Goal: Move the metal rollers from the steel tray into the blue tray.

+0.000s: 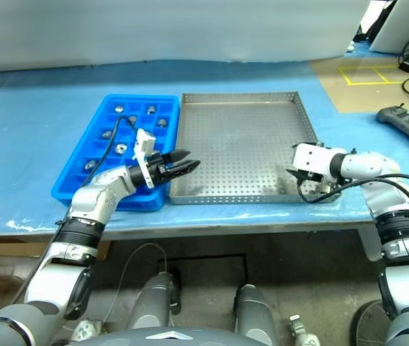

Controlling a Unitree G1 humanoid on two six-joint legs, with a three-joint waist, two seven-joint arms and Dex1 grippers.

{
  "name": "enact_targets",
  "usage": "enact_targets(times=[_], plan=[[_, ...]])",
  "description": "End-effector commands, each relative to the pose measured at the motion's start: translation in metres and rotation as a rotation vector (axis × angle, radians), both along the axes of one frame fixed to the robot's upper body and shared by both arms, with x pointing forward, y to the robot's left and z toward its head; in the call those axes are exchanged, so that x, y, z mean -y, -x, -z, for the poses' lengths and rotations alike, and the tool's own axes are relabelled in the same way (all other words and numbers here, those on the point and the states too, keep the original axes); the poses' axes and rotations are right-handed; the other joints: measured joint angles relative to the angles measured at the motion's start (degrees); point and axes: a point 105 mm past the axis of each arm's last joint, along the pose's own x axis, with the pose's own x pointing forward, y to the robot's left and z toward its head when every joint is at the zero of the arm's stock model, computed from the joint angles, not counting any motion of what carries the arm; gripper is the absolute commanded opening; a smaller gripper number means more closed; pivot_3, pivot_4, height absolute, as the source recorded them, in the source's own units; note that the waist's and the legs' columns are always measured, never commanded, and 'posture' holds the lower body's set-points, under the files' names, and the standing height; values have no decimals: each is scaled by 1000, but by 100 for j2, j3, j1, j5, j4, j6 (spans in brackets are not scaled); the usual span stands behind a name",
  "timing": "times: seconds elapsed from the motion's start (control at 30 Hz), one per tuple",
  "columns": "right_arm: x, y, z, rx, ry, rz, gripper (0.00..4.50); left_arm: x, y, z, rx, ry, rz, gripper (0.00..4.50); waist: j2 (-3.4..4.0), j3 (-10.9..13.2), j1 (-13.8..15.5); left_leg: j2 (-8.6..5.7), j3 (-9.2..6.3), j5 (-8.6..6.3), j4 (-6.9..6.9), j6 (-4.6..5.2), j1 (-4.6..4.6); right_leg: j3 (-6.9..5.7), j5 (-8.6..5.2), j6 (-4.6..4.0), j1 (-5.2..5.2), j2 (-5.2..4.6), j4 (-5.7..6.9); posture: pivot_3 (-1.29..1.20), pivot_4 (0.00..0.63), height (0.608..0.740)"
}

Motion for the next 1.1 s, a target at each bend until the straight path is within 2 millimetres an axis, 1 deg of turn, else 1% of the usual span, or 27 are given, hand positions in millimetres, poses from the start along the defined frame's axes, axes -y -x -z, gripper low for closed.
enact_targets(times=[0.03,0.1,0.2,0.27,0.3,0.37,0.43,0.5,0.67,0.77,0.93,1.1], plan=[[2,-3,-28,70,-51,3,3286,-3,-2,-1,-2,0,-2,3749,1,0,0,0,0,0,-2,0,0,0,0,0,-1,0,0,-74,150,740],[-3,5,-33,20,-49,-55,3286,-4,-2,0,-3,-5,-4,3749,1,1,1,0,0,0,-7,0,0,1,0,0,-2,0,-3,-74,150,740],[0,15,-46,-43,54,-122,3286,-6,-2,0,-4,-7,-4,3749,11,6,3,-1,-1,0,-14,0,0,2,0,0,-4,0,-10,-81,150,740],[12,25,-47,-77,292,-194,3286,-6,-2,0,-5,-9,-3,3749,11,6,6,-1,0,0,-18,0,-1,3,0,0,-5,0,-16,-84,150,740],[14,30,-50,-103,378,-230,3286,-6,-2,0,-6,-9,-2,3749,11,6,9,-1,0,0,-23,0,-1,2,0,0,-4,0,-20,-86,150,740],[15,33,-56,-120,481,-279,3286,-6,-2,1,-8,-7,-2,3749,10,6,-6,1,1,0,-29,0,-1,1,0,0,-3,1,-28,-87,150,740],[17,34,-52,-139,565,-322,3286,-5,-2,0,-8,-1,0,3749,10,6,-42,4,2,0,-32,0,3,0,0,0,0,3,-32,-83,150,740],[23,33,-44,-151,633,-346,3286,-5,-2,0,-9,3,1,3749,10,6,-60,4,1,0,-33,0,2,-1,0,0,-1,3,-32,-78,150,740],[32,33,-25,-193,702,-379,3286,-3,1,6,-13,9,-11,3749,11,6,-61,-9,3,-6,-32,10,-7,0,0,0,-1,-10,-45,-59,150,740],[45,35,-19,-218,748,-369,3286,-8,3,7,-15,6,-20,3749,11,5,-76,-8,4,-8,-32,14,-8,0,0,-1,-1,-10,-49,-47,150,740],[54,33,-21,-206,803,-361,3286,-10,4,8,-15,-1,-31,3749,11,5,-107,-6,4,-8,-33,14,-7,-1,0,-1,0,-8,-50,-44,150,740],[49,27,-27,-168,795,-366,3286,-8,5,7,-13,-1,-27,3749,11,5,-121,-5,5,-8,-32,15,-7,0,0,-1,0,-8,-51,-51,150,740]])
